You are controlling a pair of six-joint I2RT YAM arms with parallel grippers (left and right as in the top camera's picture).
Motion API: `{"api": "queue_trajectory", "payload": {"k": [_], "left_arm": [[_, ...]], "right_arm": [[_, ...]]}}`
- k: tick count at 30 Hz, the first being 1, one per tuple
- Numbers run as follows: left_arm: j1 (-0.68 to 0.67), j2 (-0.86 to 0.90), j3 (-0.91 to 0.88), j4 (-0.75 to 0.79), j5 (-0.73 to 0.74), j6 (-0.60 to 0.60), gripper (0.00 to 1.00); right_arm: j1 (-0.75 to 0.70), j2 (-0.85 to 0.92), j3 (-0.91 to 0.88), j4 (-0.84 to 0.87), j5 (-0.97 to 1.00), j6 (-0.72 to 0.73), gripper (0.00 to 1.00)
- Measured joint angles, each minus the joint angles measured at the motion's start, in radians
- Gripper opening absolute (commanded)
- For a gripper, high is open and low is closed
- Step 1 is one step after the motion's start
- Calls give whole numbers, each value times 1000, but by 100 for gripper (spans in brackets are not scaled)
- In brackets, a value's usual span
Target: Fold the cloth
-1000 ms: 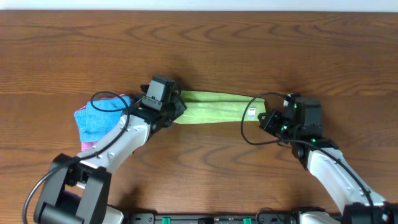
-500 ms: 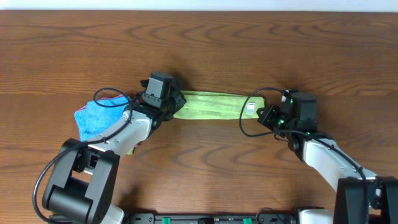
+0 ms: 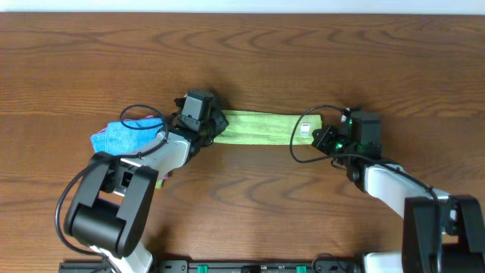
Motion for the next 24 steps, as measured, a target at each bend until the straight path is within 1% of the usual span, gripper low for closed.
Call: {"api": "queue_trajectory", "payload": {"k": [4,10,12,13,14,15,16,18,19,21,22,23,24], "left_arm": [[0,24,8,7,-7,0,6],[4,26,14,18,-50,0,8],[8,26,14,19,-67,0,11],[9,26,14,19,-71,0,12],[9,26,14,19,-74,1,14],[9,26,14,19,-77,1,17],[9,26,14,19,-81,2,21],[12,26,14,21,-88,3,24],[14,26,14,23,-88,3,26],[14,26,14,26,-86,6,34],[14,26,14,27,-82,6,36],[14,26,15,28,-76,8,37],[14,26,16,27,-67,6,38]], "right_arm": [[0,42,0,19,2,0,1],[0,55,0,39,30,0,1],[0,55,0,55,43,0,1],[0,55,0,61,47,0,3],[0,55,0,66,50,0,8],[0,55,0,70,52,3,15],[0,55,0,74,56,5,19],[-1,55,1,80,65,3,34],[-1,55,1,85,62,2,45],[-1,55,3,89,51,6,61],[-1,55,5,91,43,4,67],[-1,55,5,92,39,8,71],[-1,55,6,92,27,1,81]]}}
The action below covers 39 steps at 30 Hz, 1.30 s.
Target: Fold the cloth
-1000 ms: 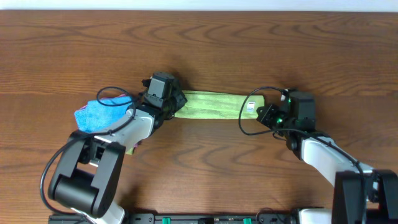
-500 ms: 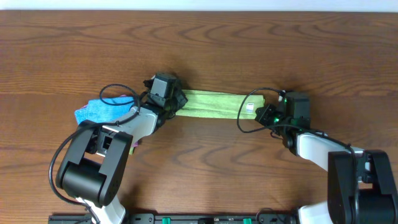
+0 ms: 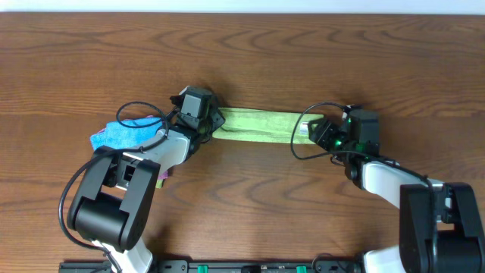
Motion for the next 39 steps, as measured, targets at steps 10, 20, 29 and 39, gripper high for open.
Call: {"api": "queue_trajectory", "payload": {"k": [10,20,29,39], "left_arm": [[0,0,121,-148,57,48,51],[0,-74,165,-349,58,103,69],[0,-211,173,-512,60,108,30],[-72,-217,175,-505,81,120,6]], "right_arm": [[0,-27,15,-47,-71,11,99],[0,-177,16,-275,-79,23,99],[0,-317,16,-441,-90,25,99],[0,-461,16,-639,-89,26,99]]}}
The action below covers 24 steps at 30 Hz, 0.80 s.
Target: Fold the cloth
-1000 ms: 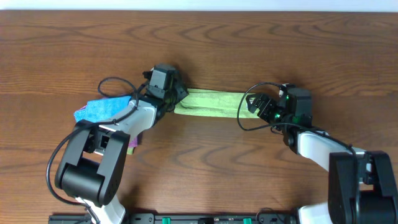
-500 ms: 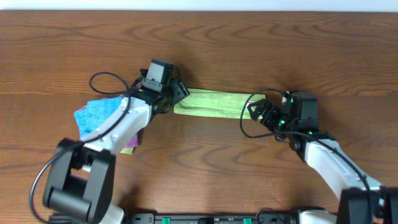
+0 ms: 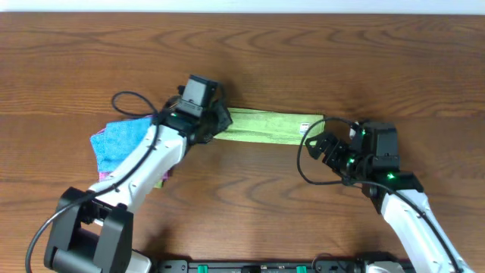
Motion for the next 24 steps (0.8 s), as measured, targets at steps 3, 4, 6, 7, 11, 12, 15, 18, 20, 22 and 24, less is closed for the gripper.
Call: {"api": "queue_trajectory", "payload": {"k": [3,4,6,7,11,12,15,18,20,22,24], "left_arm": [[-37,0,0,6,-40,0,6],[-45,0,0,7,-57,0,6],[-53,0,0,16,-87,0,6],[-54,2,0,23,-98,0,6],[-53,38,2,58,-129,0,6],[-53,61,2,72,-134,0,6],[-53,125,2,100,-140,0,6],[-53,172,2,125,-140,0,6],[-53,197,3,133,-143,0,6],[-53,219,6,134,-144,0,6],[-53,238,14,136,-144,0,6]], "right_arm": [[0,-11,0,-32,1,0,99],[0,-11,0,-43,1,0,99],[0,-11,0,-58,2,0,99],[0,-11,0,-62,1,0,99],[0,-11,0,-63,0,4,99],[0,-11,0,-63,0,7,99],[0,-11,0,-59,1,12,99],[0,-11,0,-55,21,16,99],[0,-11,0,-35,30,20,99],[0,-4,0,-10,39,29,99],[0,18,0,20,42,40,99]]}}
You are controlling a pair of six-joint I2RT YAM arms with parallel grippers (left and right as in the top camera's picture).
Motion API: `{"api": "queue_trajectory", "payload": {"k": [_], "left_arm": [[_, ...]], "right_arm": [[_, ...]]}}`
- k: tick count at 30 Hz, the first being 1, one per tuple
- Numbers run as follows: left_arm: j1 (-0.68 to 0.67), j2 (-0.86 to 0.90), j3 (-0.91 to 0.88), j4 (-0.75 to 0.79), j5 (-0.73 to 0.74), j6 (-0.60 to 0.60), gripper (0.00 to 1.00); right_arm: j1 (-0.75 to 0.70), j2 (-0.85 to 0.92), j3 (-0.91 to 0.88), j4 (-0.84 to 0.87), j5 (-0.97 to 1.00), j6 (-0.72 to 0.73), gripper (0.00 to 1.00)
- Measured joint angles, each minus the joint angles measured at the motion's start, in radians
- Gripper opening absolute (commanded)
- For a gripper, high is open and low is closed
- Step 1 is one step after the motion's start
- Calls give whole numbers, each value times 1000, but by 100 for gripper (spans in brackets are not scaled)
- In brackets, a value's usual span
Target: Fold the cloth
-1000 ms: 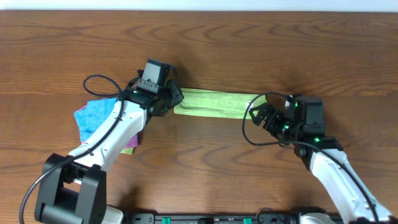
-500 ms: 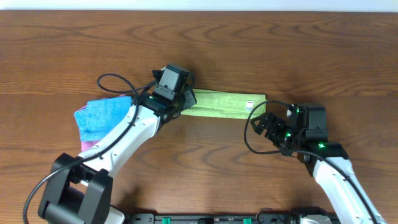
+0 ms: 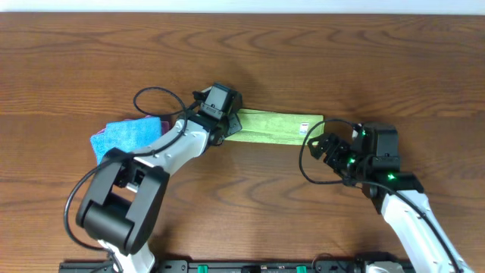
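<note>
A green cloth (image 3: 274, 127) lies as a long narrow strip across the middle of the table, with a small white tag at its right end. My left gripper (image 3: 229, 127) sits over the strip's left end and hides it; it looks shut on that end. My right gripper (image 3: 321, 145) is just below and to the right of the tagged end. It is off the cloth, open, with nothing between its fingers.
A blue cloth (image 3: 121, 136) lies bunched at the left, with a pink edge (image 3: 154, 122) showing on its right side. Black cables loop over both wrists. A pale strip runs along the table's far edge (image 3: 242, 7).
My left gripper has moved right along the strip, and less of the cloth's left end shows. The right arm and the tagged end have not moved.
At first each gripper was at one end of the green strip, left and right. Then both sat slightly farther back, still at the ends. The right gripper later stood off the tagged end, toward the front. Now the left gripper stands farther right over the strip.
</note>
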Motion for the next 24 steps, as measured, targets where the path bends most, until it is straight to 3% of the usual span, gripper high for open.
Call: {"api": "queue_trajectory", "payload": {"k": [10,24], "left_arm": [[0,19,14,4,-15,0,6],[0,19,15,3,-18,0,6]], "right_arm": [[0,200,0,125,3,32,99],[0,312,12,285,2,53,99]]}}
